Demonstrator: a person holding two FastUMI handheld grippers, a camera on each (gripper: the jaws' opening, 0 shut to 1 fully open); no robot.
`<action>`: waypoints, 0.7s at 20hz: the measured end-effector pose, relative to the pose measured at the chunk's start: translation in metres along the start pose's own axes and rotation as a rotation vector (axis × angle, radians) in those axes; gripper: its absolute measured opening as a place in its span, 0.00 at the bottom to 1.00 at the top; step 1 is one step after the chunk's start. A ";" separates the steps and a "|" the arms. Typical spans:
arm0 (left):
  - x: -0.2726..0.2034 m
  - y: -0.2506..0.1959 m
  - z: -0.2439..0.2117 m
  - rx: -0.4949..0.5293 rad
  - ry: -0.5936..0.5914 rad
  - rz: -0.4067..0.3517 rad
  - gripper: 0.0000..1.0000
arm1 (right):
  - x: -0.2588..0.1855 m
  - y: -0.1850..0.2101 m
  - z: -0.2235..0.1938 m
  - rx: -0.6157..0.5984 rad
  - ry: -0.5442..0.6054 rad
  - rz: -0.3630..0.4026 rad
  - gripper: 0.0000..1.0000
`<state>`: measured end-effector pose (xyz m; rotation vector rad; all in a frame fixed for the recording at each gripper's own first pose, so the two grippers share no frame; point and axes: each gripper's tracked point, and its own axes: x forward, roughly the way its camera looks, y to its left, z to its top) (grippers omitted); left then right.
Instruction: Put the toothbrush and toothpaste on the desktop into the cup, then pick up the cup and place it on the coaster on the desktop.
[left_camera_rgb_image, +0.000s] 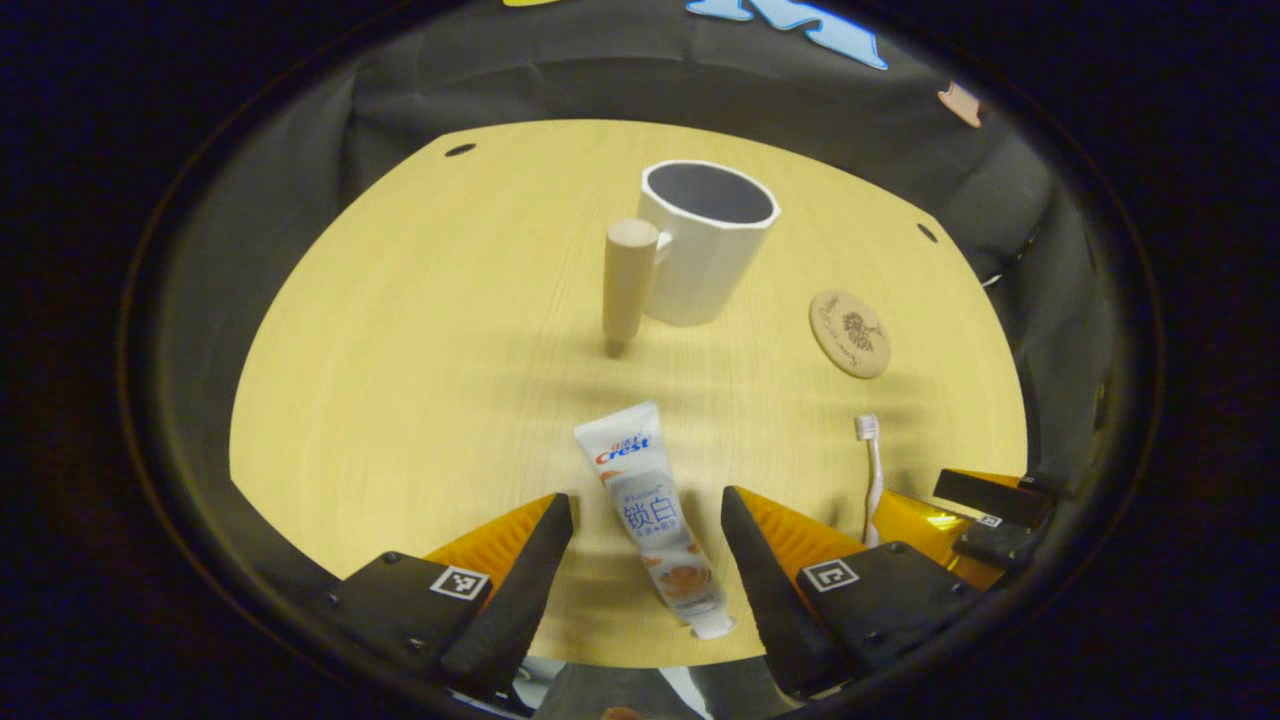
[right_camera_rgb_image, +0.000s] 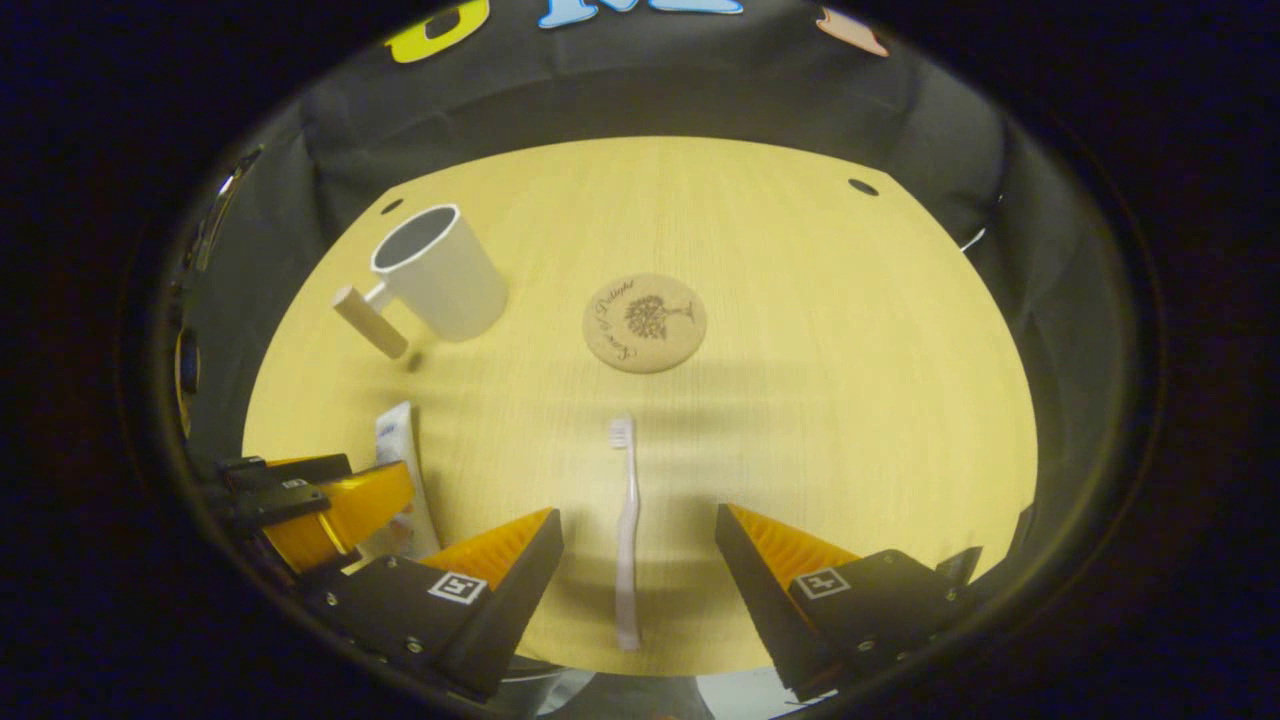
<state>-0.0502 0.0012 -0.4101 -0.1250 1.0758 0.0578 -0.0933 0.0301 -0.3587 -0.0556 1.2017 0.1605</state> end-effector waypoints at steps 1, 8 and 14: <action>0.003 0.002 -0.002 -0.004 0.012 0.011 1.00 | 0.003 -0.001 -0.005 -0.005 0.019 -0.005 0.95; 0.023 0.017 -0.015 -0.011 0.075 0.084 0.98 | 0.019 -0.002 -0.019 -0.032 0.106 -0.030 0.95; 0.024 0.012 -0.014 0.010 0.089 0.094 1.00 | 0.022 -0.002 -0.029 -0.042 0.215 -0.040 0.98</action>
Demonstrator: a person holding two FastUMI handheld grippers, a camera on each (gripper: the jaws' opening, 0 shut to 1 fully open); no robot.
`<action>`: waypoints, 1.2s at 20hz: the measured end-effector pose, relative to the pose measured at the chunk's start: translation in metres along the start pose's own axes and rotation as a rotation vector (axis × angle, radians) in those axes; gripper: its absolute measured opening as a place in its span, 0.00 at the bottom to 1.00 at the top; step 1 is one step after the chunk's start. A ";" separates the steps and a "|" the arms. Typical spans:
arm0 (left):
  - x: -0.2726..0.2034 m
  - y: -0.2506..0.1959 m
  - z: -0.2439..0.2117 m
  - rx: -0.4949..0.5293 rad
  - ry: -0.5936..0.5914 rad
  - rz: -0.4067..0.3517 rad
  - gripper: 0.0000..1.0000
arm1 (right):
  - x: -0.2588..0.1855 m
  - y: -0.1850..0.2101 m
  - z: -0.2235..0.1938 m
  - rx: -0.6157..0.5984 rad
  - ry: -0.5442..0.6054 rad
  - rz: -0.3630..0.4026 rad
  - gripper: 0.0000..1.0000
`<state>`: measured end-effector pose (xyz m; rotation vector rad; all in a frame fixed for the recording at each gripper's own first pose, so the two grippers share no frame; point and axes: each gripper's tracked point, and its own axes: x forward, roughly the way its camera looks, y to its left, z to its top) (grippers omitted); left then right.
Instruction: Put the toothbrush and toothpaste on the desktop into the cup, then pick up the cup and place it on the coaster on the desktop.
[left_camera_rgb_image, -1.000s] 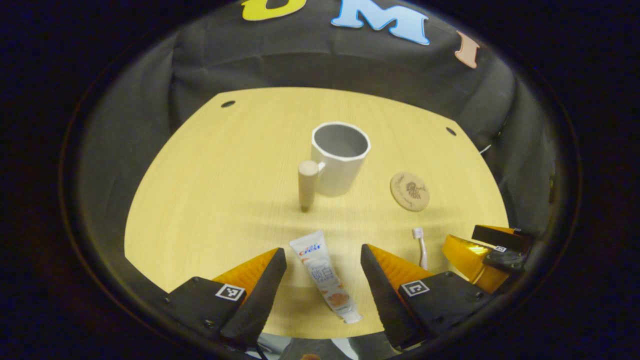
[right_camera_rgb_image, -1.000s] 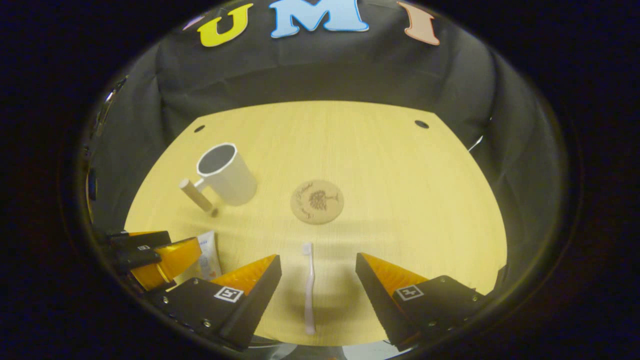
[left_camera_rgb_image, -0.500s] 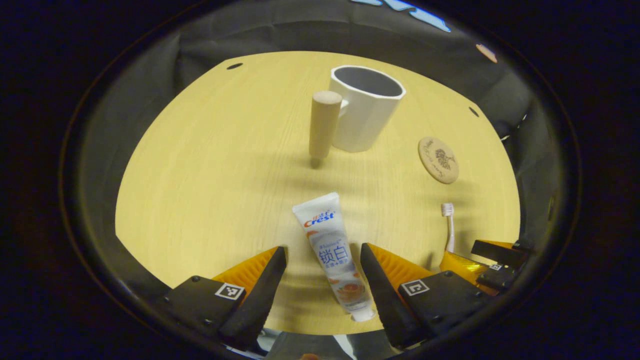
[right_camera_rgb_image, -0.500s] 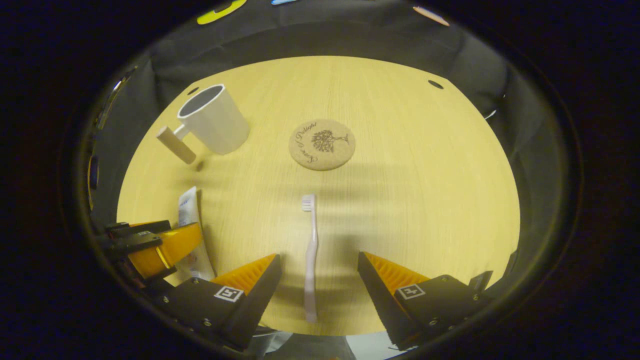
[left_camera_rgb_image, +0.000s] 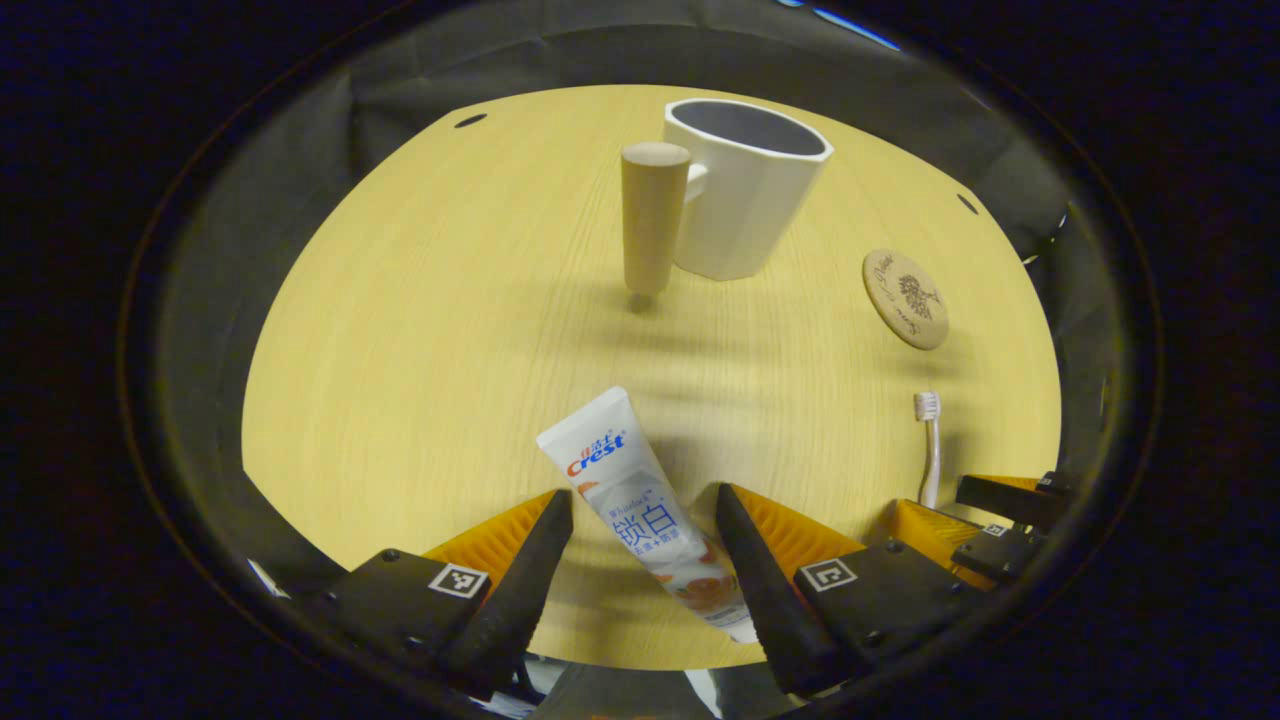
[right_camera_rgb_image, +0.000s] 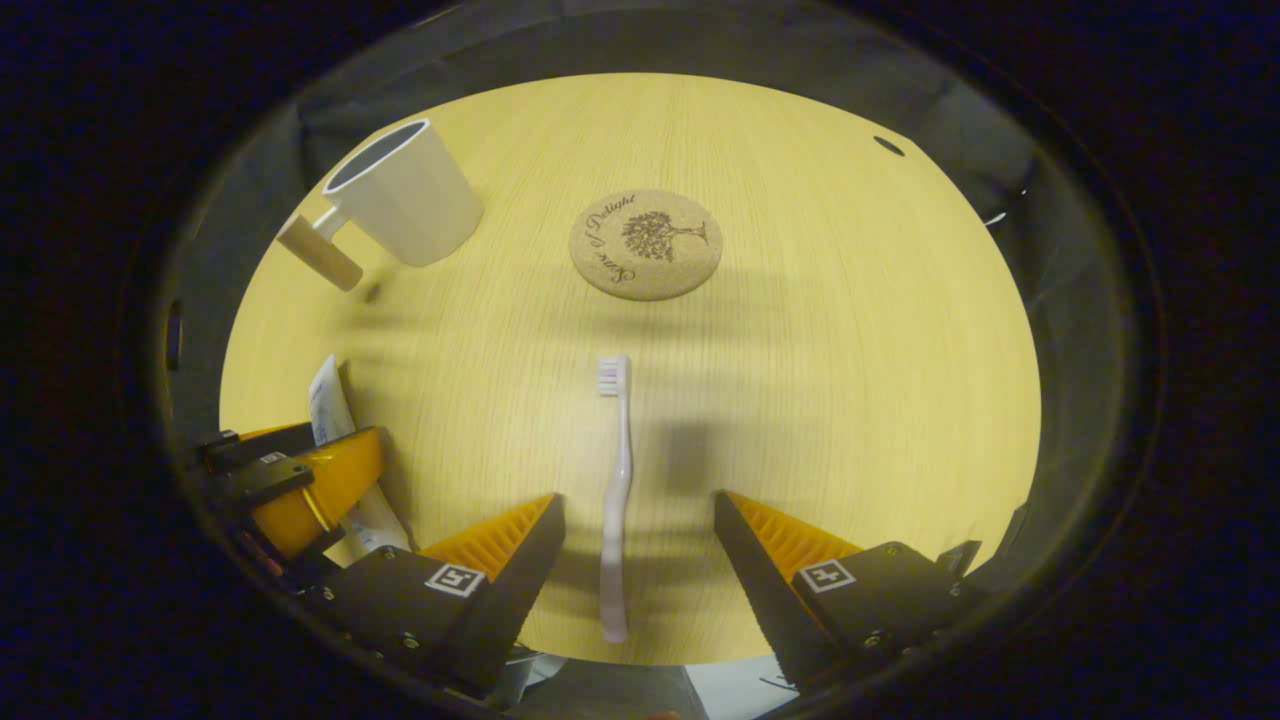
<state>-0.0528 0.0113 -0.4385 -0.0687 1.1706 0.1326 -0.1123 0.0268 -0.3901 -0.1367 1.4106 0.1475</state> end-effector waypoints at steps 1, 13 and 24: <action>-0.001 -0.002 0.001 0.008 -0.001 -0.001 0.97 | 0.000 0.000 -0.006 0.000 0.039 0.001 0.99; 0.004 -0.022 0.012 0.154 0.085 -0.046 0.43 | -0.001 -0.008 -0.001 0.073 0.161 0.016 0.15; -0.003 -0.020 0.007 0.126 0.114 -0.062 0.21 | -0.003 -0.010 0.000 0.120 0.129 0.060 0.02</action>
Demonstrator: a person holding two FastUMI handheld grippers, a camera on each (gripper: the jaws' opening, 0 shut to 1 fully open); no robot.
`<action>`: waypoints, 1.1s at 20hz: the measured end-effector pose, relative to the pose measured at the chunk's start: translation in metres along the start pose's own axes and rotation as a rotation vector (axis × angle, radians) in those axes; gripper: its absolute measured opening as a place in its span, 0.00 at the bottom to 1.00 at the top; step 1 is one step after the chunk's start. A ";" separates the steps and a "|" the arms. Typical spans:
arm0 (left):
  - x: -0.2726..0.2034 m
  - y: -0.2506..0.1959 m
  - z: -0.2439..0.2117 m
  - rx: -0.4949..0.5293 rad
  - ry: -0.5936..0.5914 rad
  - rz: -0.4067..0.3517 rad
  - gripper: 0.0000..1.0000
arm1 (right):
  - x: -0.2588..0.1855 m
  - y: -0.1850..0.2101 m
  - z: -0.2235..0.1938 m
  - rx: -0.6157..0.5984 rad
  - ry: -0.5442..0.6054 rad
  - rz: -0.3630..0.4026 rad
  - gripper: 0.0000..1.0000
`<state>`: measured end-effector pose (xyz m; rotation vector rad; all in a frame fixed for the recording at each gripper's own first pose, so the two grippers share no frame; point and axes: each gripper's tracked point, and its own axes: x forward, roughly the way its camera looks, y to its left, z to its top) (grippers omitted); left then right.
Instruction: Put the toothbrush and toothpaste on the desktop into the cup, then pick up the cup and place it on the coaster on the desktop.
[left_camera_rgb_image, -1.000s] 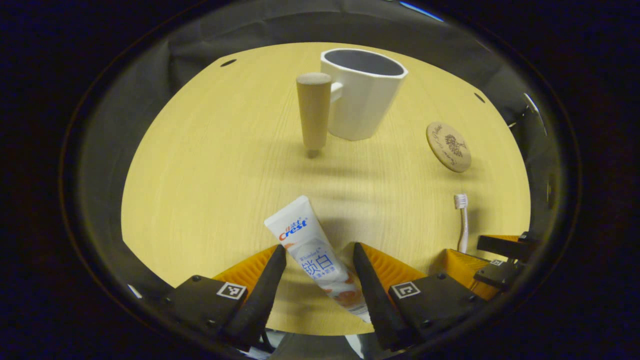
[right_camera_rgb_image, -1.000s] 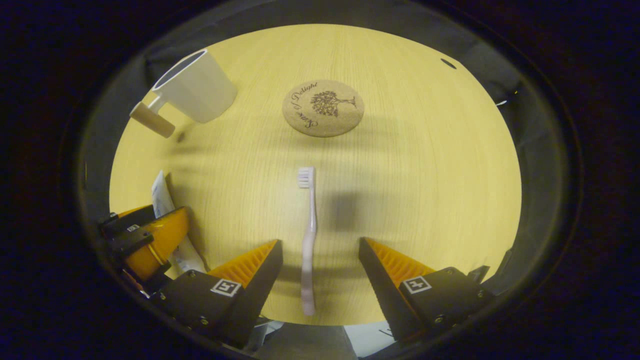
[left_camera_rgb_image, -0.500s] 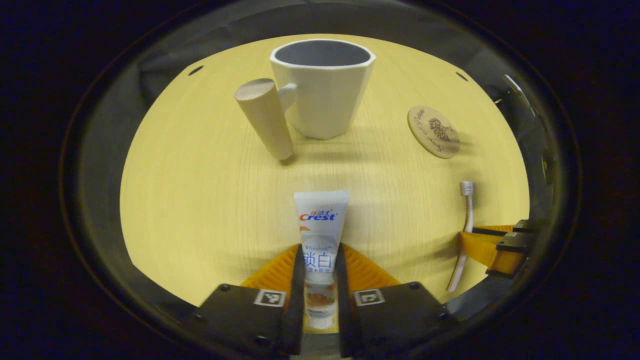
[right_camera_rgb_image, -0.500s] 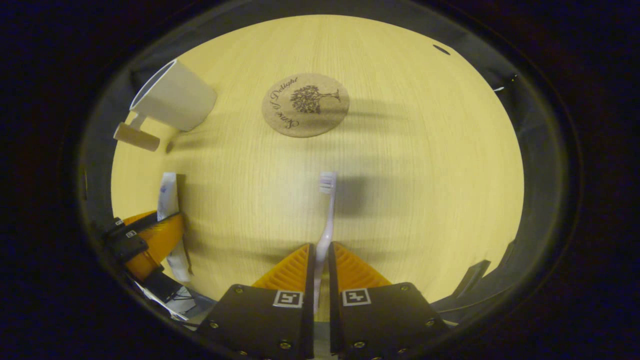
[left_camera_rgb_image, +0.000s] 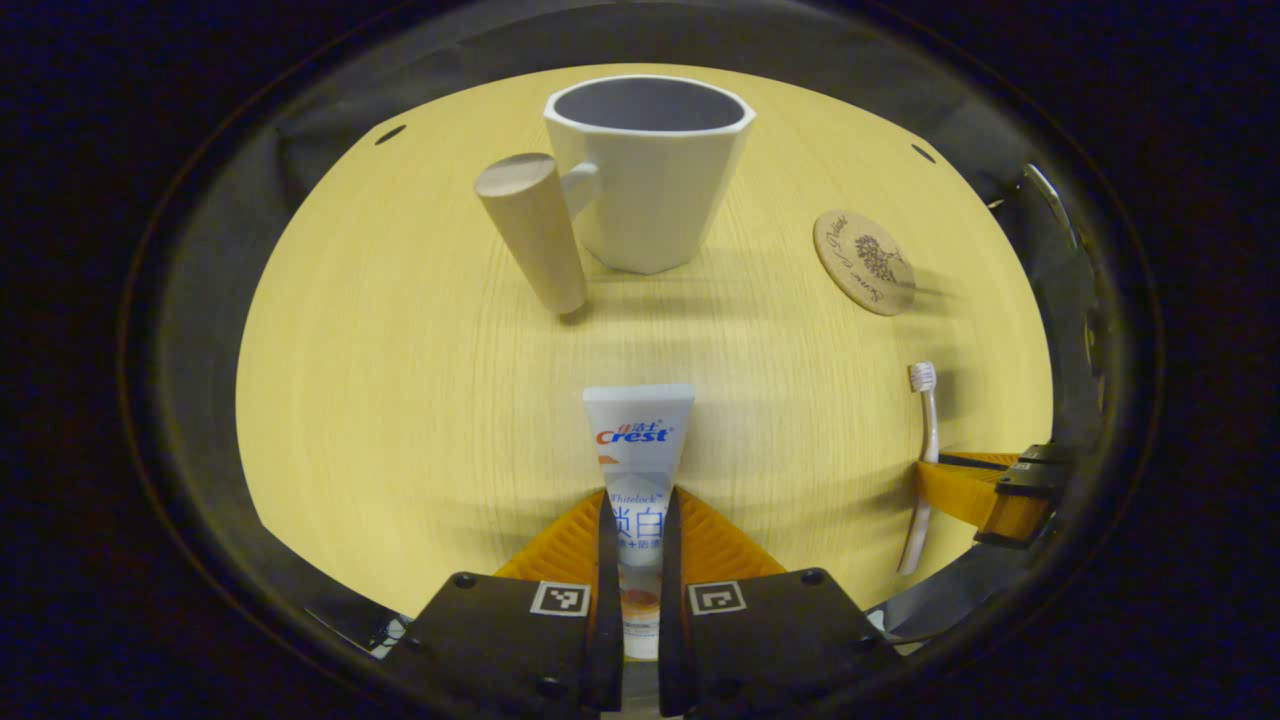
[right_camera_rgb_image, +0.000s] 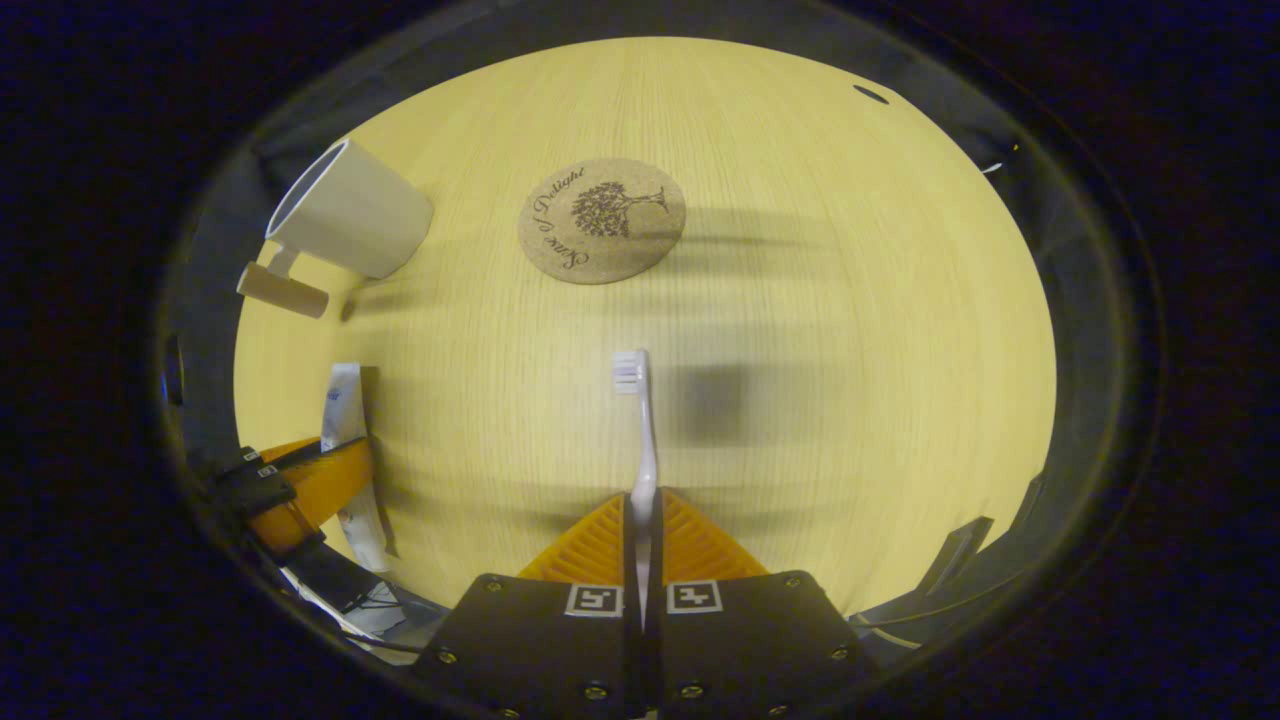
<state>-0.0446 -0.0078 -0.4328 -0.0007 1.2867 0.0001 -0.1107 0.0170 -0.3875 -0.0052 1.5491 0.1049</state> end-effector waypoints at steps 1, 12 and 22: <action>-0.004 0.002 0.001 -0.010 -0.005 -0.001 0.22 | 0.000 0.001 -0.002 0.013 0.006 0.012 0.02; -0.073 -0.006 0.030 -0.056 -0.129 -0.065 0.22 | -0.018 0.004 0.004 0.057 -0.035 0.069 0.02; -0.126 -0.008 0.112 -0.033 -0.296 -0.095 0.22 | -0.025 0.016 0.011 0.096 -0.069 0.109 0.02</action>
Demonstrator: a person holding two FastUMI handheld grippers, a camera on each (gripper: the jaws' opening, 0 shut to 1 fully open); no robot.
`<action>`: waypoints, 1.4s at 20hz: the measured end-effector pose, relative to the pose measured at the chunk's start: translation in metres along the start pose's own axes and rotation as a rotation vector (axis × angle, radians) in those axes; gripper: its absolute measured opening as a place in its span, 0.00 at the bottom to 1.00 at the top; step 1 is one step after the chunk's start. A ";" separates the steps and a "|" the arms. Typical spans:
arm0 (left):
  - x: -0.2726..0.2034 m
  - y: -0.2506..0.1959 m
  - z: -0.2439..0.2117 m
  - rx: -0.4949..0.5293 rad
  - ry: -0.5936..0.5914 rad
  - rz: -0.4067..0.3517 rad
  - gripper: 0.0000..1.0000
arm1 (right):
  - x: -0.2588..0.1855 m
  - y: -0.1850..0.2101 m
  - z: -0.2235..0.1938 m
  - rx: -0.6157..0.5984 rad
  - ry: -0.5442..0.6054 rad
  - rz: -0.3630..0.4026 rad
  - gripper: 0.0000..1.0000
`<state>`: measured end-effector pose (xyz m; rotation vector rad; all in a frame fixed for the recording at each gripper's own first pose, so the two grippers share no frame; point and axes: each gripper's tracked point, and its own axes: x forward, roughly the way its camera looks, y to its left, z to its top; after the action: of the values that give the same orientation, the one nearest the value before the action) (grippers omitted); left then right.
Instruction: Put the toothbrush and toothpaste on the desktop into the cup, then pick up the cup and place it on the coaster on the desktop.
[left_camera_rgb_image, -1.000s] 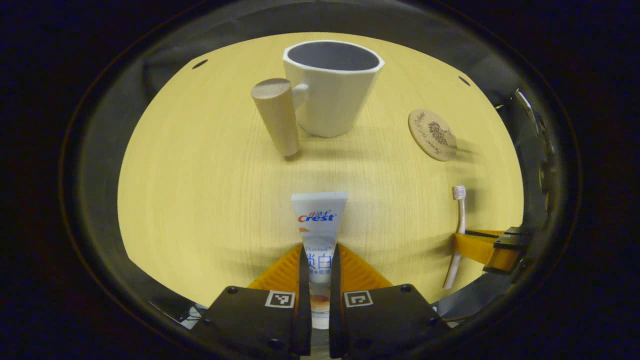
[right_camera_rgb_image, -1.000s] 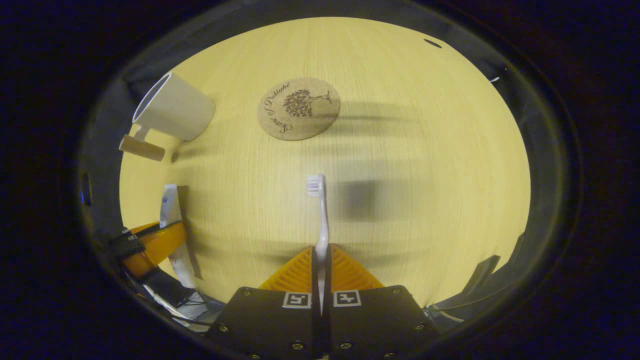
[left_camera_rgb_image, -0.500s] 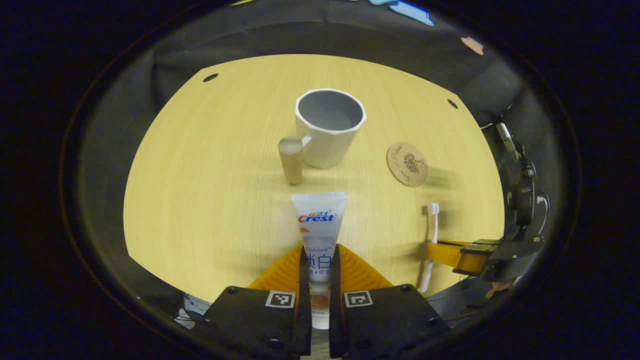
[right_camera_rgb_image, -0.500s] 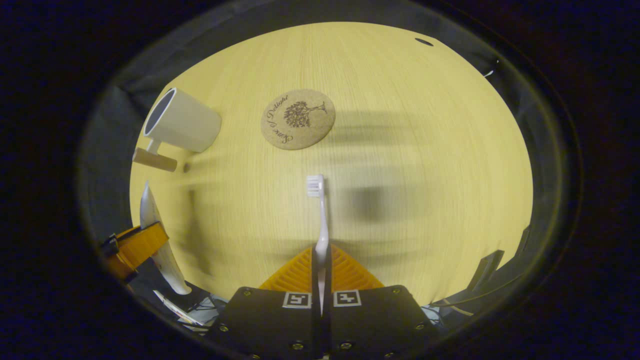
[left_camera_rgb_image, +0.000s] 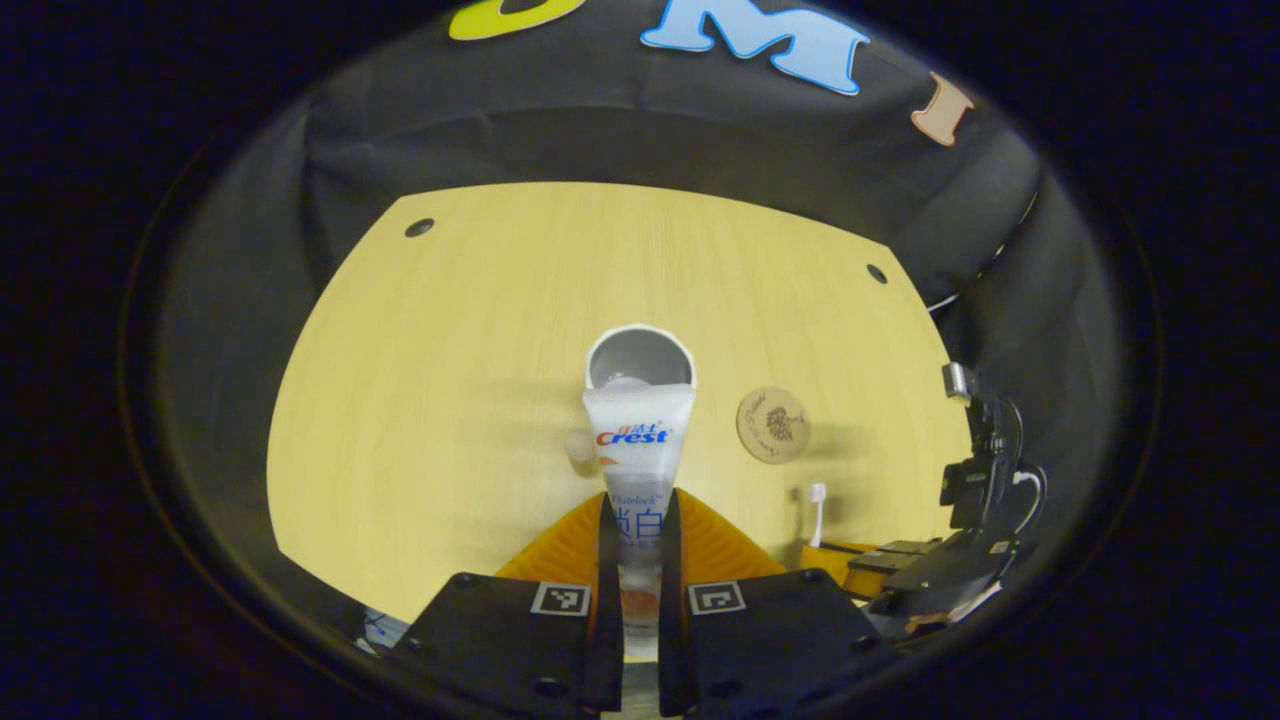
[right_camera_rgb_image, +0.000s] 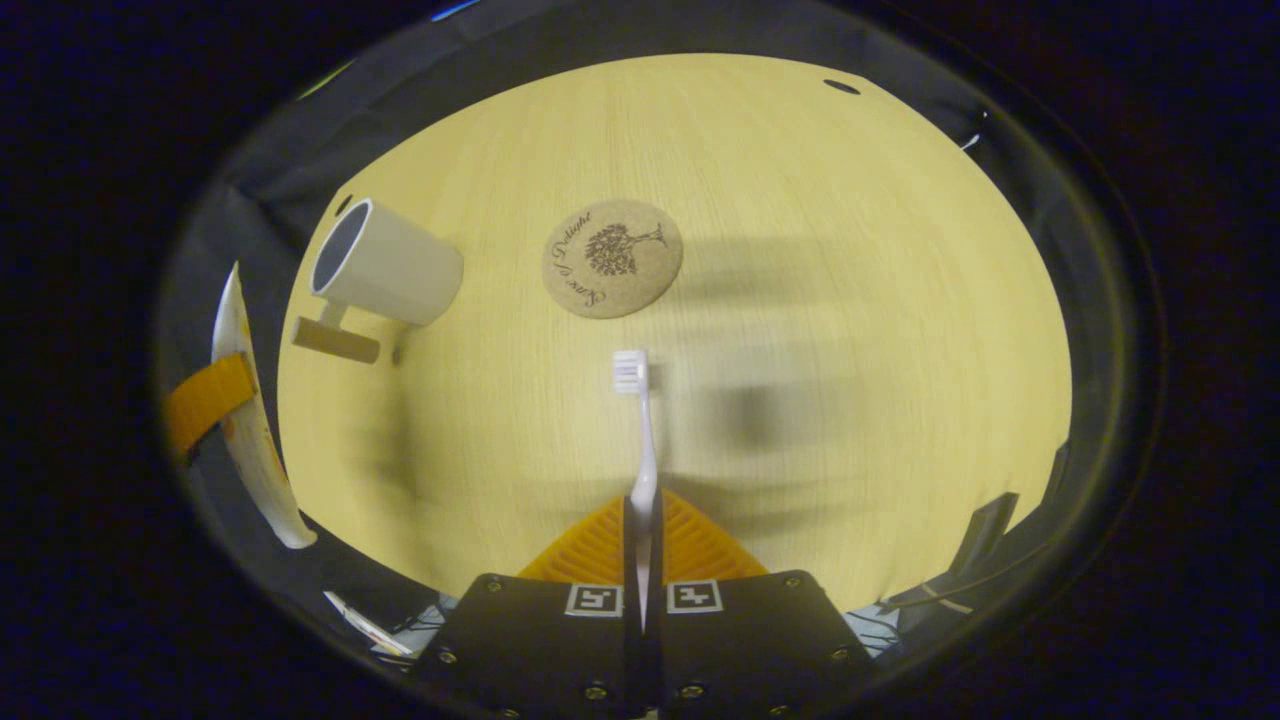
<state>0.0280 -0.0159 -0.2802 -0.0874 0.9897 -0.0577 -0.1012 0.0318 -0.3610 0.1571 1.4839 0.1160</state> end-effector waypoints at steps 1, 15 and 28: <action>0.000 0.001 0.011 0.005 -0.014 0.000 0.22 | 0.000 0.001 0.000 0.006 -0.002 0.003 0.02; 0.065 0.027 0.112 0.092 -0.164 -0.024 0.21 | -0.017 0.005 0.015 0.120 -0.043 0.021 0.02; 0.113 0.045 0.128 0.099 -0.396 -0.066 0.21 | -0.042 -0.012 0.044 0.233 -0.092 0.027 0.02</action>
<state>0.1974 0.0250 -0.3087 -0.0383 0.5876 -0.1439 -0.0614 0.0115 -0.3187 0.3666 1.4013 -0.0427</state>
